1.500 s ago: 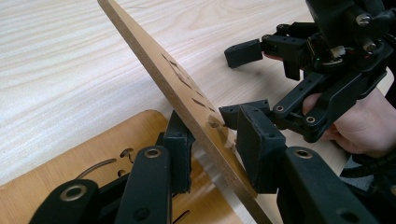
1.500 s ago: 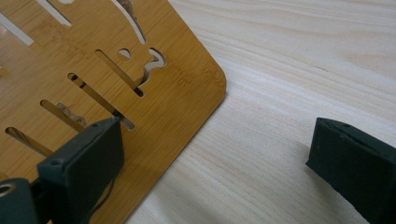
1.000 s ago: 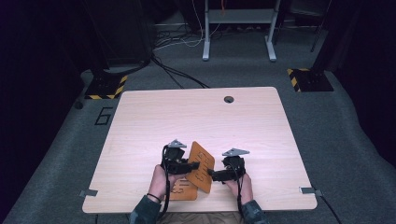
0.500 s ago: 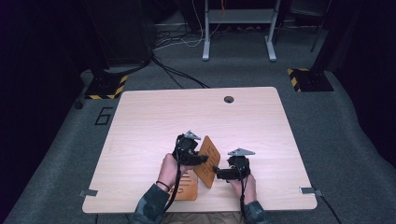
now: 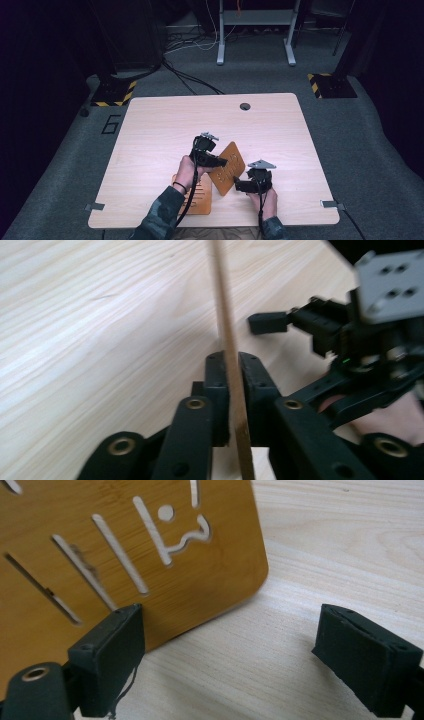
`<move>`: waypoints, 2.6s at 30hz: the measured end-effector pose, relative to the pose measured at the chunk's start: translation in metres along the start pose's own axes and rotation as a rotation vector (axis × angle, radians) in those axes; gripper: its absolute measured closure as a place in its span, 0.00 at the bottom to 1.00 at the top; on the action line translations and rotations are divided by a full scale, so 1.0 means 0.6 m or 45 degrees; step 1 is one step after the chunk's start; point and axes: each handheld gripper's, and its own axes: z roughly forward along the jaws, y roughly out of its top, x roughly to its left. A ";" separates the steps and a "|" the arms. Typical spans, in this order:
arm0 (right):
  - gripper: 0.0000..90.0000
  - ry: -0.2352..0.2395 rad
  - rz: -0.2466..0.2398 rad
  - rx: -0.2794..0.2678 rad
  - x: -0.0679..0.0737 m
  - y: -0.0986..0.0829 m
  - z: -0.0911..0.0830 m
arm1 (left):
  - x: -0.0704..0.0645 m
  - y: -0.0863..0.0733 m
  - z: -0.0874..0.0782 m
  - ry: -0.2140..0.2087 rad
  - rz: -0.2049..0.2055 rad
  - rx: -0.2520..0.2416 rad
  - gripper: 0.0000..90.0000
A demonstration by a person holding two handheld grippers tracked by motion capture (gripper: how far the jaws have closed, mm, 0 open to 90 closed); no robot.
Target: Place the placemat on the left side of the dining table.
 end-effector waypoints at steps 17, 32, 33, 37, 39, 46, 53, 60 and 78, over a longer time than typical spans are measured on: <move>0.10 -0.034 -0.013 -0.025 -0.024 -0.009 -0.025 | 0.005 0.017 -0.012 0.023 0.020 -0.023 0.96; 0.05 -0.150 -0.025 -0.016 -0.080 -0.025 -0.057 | 0.039 0.012 -0.063 0.085 -0.030 -0.090 0.96; 0.05 -0.155 -0.024 -0.011 -0.084 -0.027 -0.059 | 0.042 0.011 -0.067 0.090 -0.038 -0.097 0.96; 0.05 -0.184 -0.018 0.000 -0.100 -0.033 -0.065 | 0.056 0.007 -0.084 0.121 -0.052 -0.109 0.96; 0.04 -0.197 -0.019 0.004 -0.108 -0.036 -0.068 | 0.061 0.006 -0.089 0.130 -0.056 -0.112 0.96; 0.04 -0.275 -0.052 0.043 -0.121 -0.042 -0.067 | 0.091 -0.004 -0.121 0.170 -0.104 -0.146 0.96; 0.03 -0.216 -0.017 0.042 -0.132 -0.041 -0.062 | 0.122 -0.017 -0.151 0.210 -0.161 -0.168 0.96; 0.03 -0.214 -0.020 0.040 -0.134 -0.043 -0.062 | 0.147 -0.024 -0.170 0.248 -0.198 -0.173 0.96; 0.03 -0.214 -0.020 0.041 -0.134 -0.043 -0.062 | 0.203 -0.047 -0.226 0.358 -0.317 -0.241 0.96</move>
